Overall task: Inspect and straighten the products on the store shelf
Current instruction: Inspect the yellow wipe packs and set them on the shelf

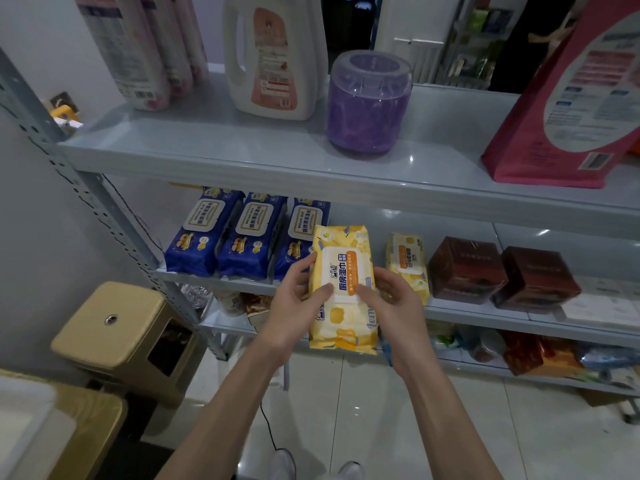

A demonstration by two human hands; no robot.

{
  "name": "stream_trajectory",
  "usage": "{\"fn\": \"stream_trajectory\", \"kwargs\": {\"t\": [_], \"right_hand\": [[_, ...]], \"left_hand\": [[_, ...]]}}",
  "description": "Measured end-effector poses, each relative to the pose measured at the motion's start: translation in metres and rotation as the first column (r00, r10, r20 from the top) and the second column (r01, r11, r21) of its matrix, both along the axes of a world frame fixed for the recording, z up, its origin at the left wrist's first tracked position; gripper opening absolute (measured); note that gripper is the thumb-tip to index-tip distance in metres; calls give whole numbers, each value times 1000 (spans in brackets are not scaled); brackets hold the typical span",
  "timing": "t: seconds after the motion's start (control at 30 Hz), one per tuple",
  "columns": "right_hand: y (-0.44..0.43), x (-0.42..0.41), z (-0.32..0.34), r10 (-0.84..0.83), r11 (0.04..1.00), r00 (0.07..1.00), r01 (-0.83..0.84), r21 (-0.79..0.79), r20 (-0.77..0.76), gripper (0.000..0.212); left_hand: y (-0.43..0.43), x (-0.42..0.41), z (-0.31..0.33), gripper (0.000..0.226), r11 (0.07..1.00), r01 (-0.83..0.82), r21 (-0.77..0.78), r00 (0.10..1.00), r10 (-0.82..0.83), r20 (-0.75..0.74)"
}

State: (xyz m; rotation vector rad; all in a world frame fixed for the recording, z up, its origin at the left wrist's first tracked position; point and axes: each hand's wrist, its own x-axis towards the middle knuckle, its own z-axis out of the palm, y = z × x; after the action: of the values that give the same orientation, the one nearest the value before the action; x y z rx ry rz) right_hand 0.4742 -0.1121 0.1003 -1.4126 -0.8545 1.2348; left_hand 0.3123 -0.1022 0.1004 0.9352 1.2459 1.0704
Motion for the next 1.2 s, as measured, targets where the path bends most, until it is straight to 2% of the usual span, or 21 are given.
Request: {"fn": "stream_trajectory", "kwargs": {"t": [0.23, 0.57, 0.73, 0.87, 1.0, 1.2], "right_hand": [[-8, 0, -7, 4, 1000, 1000, -4, 5, -5, 44], [-14, 3, -19, 117, 993, 993, -118, 8, 32, 45], [-13, -15, -18, 228, 974, 973, -227, -24, 31, 45], [-15, -41, -16, 335, 942, 942, -335, -9, -17, 44], [-19, -79, -15, 448, 894, 894, -448, -8, 5, 45], [-32, -157, -11, 615, 788, 789, -615, -26, -19, 45]], "left_hand": [[-8, 2, -4, 62, 1000, 4, -7, 996, -4, -89], [-35, 10, -9, 58, 994, -92, 56, 972, 101, -213], [-50, -5, -5, 57, 980, -197, 9, 952, 194, -237], [-66, -31, -5, 56, 950, -314, -1, 915, 302, -267], [-85, -66, -7, 56, 909, -416, 13, 876, 405, -261], [-122, -135, -10, 59, 825, -564, 43, 787, 552, -277]]}}
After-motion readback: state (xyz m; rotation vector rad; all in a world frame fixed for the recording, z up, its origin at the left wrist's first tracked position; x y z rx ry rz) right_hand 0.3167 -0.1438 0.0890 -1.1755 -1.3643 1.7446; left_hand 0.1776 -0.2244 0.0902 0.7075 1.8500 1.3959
